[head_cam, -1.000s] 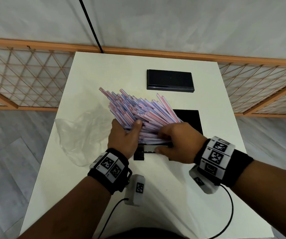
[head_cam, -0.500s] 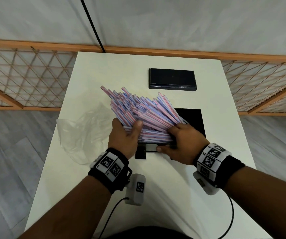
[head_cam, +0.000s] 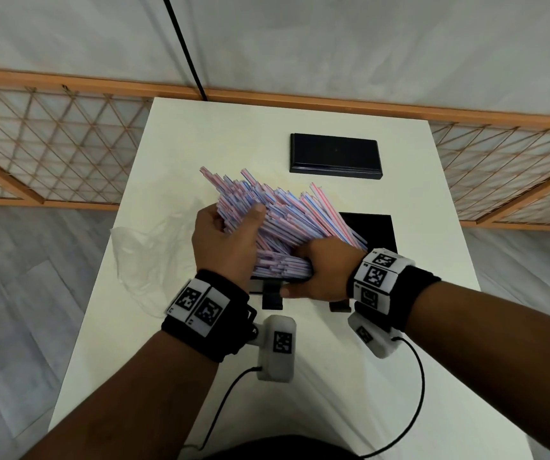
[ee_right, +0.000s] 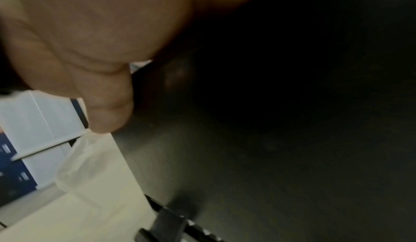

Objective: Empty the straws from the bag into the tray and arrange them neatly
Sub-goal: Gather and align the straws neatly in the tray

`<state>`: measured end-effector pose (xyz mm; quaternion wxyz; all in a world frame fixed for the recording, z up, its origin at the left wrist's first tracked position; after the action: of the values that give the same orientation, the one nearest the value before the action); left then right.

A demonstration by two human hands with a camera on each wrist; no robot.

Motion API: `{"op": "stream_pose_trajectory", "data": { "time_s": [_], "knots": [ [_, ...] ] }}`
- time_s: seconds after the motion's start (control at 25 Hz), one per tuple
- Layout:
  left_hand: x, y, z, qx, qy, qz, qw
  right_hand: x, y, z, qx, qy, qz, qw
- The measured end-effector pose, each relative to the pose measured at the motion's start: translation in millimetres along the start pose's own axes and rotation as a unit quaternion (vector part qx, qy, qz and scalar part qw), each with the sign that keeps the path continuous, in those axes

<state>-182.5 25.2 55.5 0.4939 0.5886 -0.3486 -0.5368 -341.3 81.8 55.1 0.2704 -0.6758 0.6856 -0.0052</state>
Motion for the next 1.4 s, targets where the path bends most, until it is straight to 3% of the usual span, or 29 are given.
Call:
{"op": "stream_pose_trajectory", "data": {
  "time_s": [0.24,0.48,0.72,0.96,1.2,1.4],
  "knots": [
    [2,-6,5,-0.038,-0.019,-0.04,0.998,6,-9,-2,0.052,-0.058,0.011,0.997],
    [0,-9,2,0.0,-0.063,-0.02,0.998,5,-4,-9,0.024,0.021,0.003,0.999],
    [-5,-8,-3,-0.014,-0.062,0.004,0.998,2,0,-3,0.063,0.0,0.023,0.998],
    [-6,-10,6,0.001,-0.073,0.005,0.997,6,-9,-6,0.105,0.005,-0.013,0.994],
    [-7,-19,-8,0.028,-0.068,0.019,0.997,2,-16,-6,-0.025,0.062,-0.028,0.997],
    [-1,-13,-7,0.011,-0.072,0.017,0.997,-29,-13,-8,0.016,0.136,-0.058,0.989]
  ]
}}
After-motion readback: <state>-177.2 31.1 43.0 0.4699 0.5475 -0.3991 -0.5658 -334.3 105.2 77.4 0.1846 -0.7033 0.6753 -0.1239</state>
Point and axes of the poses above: each hand's wrist, its own x-axis towards the middle knuckle, its own z-axis out of the palm, y = z × x, the point moved 1 cm from there along x, towards the middle knuckle, and after that the axes turned 7 degrees about y, right-handed, at the moved point
